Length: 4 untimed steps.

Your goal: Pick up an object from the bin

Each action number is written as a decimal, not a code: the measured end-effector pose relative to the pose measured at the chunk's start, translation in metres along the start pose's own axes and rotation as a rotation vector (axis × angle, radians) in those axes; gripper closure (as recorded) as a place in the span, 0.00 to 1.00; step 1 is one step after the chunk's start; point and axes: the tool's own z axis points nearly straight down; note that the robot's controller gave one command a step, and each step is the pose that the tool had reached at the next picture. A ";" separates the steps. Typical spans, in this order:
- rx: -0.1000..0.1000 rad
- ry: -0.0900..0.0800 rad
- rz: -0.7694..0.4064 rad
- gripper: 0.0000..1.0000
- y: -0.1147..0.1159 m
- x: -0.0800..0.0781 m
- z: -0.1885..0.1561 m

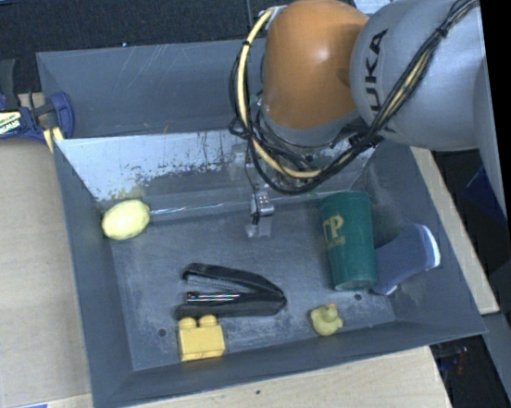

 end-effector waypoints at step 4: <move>-0.002 -0.014 0.199 0.00 0.034 0.057 0.077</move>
Offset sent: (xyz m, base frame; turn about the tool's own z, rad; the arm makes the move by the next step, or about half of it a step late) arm -0.0309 0.0179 -0.1194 0.2064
